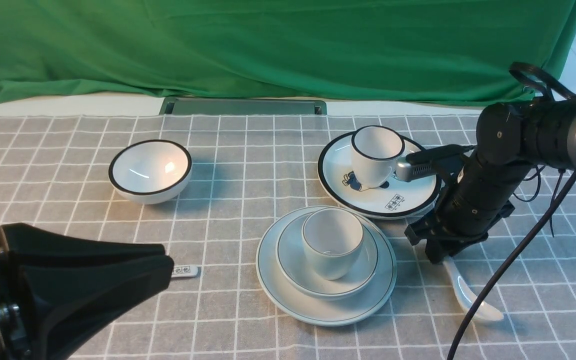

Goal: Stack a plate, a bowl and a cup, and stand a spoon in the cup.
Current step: Use the right arm to grab a blue soup spoon, then use the right arm to put the blue soup spoon into the blue teacup in the middle

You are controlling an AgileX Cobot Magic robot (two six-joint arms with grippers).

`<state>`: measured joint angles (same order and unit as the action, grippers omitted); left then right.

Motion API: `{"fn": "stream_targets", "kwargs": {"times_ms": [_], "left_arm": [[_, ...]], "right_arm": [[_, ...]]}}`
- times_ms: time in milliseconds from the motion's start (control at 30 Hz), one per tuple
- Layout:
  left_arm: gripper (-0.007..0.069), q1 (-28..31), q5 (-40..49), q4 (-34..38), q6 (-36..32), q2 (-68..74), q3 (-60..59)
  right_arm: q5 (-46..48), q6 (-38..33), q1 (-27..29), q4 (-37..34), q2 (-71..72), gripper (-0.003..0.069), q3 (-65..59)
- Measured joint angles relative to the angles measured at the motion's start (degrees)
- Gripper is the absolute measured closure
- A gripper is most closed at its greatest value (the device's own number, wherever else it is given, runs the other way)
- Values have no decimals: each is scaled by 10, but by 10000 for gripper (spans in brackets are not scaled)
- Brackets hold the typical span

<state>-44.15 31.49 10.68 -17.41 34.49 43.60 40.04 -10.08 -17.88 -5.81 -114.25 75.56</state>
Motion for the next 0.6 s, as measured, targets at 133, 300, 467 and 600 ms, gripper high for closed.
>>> {"fn": "stream_targets", "kwargs": {"times_ms": [133,300,467,600], "left_arm": [[612,0,2,0,0,0,0],[612,0,2,-7,0,0,0],[612,0,2,-28,0,0,0],[612,0,2,-31,0,0,0]], "right_arm": [[42,-6,-2,-3,44,473,-10],[-23,-6,-33,-28,181,473,-54],[-356,-6,-126,-59,321,473,-192],[-714,-6,-223,-58,349,473,-326]]}}
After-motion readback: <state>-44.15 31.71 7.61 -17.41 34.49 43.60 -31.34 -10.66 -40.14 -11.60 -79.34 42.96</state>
